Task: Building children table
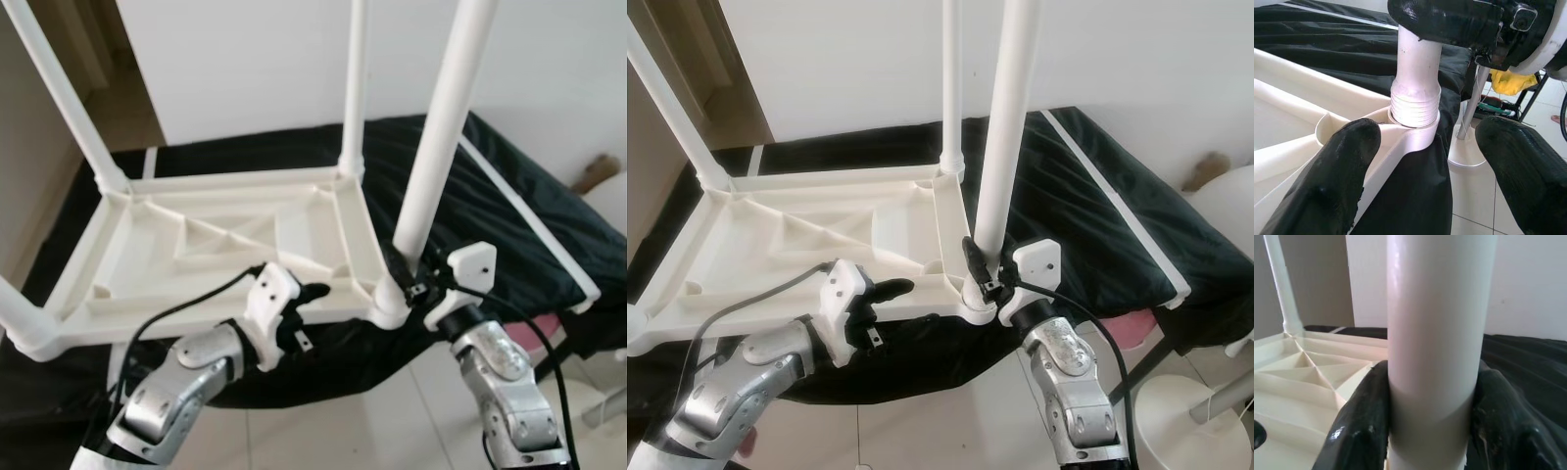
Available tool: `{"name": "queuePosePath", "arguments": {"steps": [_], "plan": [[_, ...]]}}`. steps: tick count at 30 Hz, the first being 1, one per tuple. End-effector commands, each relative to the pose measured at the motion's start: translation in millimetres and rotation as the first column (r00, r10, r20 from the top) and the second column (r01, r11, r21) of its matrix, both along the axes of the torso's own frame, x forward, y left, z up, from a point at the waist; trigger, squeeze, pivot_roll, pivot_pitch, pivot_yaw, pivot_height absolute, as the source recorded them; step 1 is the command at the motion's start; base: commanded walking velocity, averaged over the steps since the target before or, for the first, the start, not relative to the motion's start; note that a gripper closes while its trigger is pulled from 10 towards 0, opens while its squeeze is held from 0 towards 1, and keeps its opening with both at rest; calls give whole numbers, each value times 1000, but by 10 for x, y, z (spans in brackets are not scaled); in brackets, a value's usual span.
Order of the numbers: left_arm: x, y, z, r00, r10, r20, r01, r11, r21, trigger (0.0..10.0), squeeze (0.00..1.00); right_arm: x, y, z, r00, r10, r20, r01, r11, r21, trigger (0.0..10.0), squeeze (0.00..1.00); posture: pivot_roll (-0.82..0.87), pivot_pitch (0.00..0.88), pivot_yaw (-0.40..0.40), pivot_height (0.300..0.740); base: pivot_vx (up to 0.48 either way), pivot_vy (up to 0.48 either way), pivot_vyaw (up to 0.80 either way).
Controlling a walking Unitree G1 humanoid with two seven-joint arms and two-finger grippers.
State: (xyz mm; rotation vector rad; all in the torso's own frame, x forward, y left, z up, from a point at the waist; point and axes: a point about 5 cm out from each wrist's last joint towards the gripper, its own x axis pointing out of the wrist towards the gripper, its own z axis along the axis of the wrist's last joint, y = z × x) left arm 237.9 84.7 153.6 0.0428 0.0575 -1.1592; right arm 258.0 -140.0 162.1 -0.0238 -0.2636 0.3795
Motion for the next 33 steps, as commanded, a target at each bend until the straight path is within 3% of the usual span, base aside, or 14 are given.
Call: {"name": "queuePosePath", "arguments": {"steps": [1, 17, 19, 21, 23, 25, 26, 33], "plan": [[-44, -15, 4, 995, -104, 3, 104, 994, 18, 10000, 0, -1, -27, -133, 999, -1, -51, 0, 999, -35, 10000, 0, 19, 0, 23, 740, 0, 0, 0], [6, 62, 52, 997, -73, 14, 73, 997, 18, 10000, 0, -142, 2, -315, 994, 91, -53, -95, 992, -78, 10000, 0, 25, 0, 27, 740, 0, 0, 0], [12, 68, 56, 997, -71, 16, 70, 997, 19, 10000, 0, -153, -12, -351, 994, 97, -57, -102, 990, -99, 10000, 0, 25, 0, 27, 740, 0, 0, 0], [25, 95, 64, 998, -65, 19, 65, 998, 25, 10000, 0, -188, -7, -425, 990, 127, -56, -135, 972, -191, 10000, 0, 25, 0, 35, 740, 0, 0, 0], [29, 107, 70, 998, -64, 20, 64, 998, 28, 10000, 0, -190, -16, -453, 990, 126, -64, -136, 972, -194, 10000, 0, 29, 0, 35, 740, 0, 0, 0], [33, 116, 74, 998, -63, 21, 63, 998, 30, 10000, 0, -180, -29, -463, 991, 115, -70, -126, 975, -184, 10000, 0, 29, 0, 37, 740, 0, 0, 0], [34, 122, 80, 998, -64, 22, 63, 997, 32, 10000, 0, -152, -54, -462, 992, 91, -85, -102, 986, -131, 10000, 0, 29, 0, 38, 740, 0, 0, 0], [31, 129, 87, 998, -67, 23, 66, 997, 36, 10000, 0, -87, -83, -430, 990, 68, -125, -69, 998, -3, 10000, 0, 30, 0, 42, 740, 0, 0, 0]]}}
